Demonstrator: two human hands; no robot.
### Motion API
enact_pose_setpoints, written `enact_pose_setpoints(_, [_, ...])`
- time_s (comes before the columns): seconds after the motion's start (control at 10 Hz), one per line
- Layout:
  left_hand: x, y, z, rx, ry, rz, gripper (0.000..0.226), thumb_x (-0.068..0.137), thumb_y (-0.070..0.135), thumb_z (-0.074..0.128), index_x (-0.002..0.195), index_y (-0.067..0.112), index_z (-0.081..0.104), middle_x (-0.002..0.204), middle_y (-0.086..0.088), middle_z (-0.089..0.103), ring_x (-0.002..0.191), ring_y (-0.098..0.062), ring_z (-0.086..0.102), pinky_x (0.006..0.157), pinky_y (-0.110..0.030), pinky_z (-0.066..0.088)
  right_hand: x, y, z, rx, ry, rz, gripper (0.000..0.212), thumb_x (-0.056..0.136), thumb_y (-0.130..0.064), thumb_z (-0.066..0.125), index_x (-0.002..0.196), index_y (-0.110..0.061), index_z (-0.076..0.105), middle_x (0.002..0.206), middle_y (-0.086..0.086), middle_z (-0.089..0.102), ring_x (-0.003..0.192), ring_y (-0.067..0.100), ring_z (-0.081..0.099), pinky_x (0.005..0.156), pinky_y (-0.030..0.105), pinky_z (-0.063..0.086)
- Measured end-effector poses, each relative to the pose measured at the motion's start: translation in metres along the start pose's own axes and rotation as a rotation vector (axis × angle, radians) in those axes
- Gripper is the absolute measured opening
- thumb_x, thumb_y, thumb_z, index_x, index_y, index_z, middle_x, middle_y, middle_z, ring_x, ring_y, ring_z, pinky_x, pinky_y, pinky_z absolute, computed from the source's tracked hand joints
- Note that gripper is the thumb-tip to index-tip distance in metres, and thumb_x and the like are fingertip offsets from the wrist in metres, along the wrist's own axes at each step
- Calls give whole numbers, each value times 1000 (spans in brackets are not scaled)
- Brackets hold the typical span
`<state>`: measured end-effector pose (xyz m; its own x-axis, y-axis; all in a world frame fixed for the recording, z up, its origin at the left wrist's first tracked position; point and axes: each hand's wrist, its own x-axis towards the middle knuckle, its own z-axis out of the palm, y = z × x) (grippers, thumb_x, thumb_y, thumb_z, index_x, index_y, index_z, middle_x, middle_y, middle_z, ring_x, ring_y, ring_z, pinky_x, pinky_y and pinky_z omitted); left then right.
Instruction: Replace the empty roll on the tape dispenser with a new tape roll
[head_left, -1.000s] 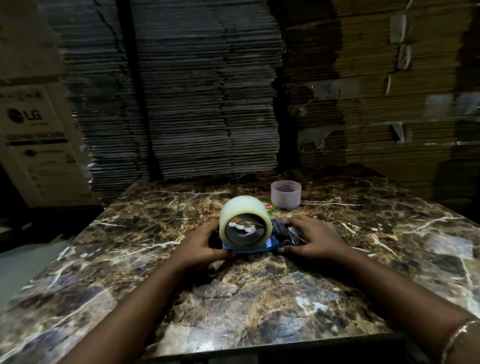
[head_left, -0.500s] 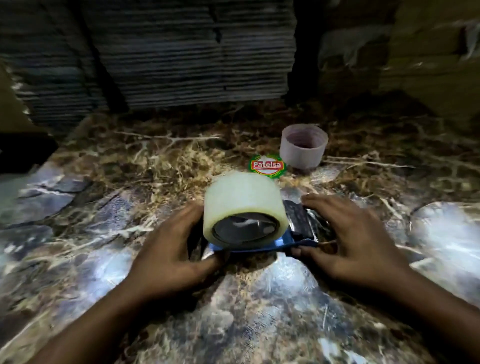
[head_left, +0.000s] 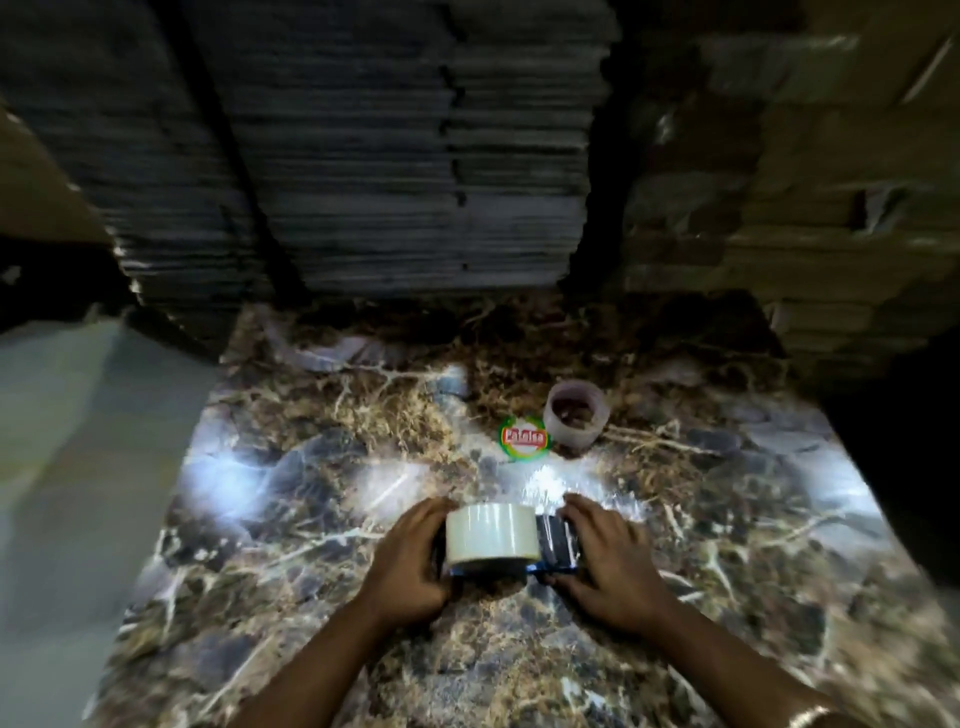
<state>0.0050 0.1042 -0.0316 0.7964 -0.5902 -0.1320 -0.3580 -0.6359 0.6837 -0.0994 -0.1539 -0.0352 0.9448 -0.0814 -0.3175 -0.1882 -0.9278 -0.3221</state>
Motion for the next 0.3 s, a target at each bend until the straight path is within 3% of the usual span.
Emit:
enact_pose_setpoints(0.1, [2,16,-18,-68,-174,-69,72,61,51,67,126,26,50,126,6,50,121,-2,47,100,-15,37,8,-5,-26,20,-211,12,102,71,-76,47,153,-20,25,163,1,16,146,23,24,114,41,28])
enact_pose_setpoints(0.2, [6,24,-37,-33,-334,-144,71,65,39,66,128,11,48,126,2,46,123,1,44,93,-1,28,17,-17,-61,101,-359,37,96,83,-53,57,156,-9,12,164,10,11,149,27,17,119,34,22])
enact_pose_setpoints(0.3, [15,34,-64,61,-306,-288,63,82,22,59,139,4,37,145,-14,41,134,-26,40,100,-19,32,31,-31,-97,141,-331,117,70,94,-33,48,151,0,25,156,21,27,144,33,28,116,37,27])
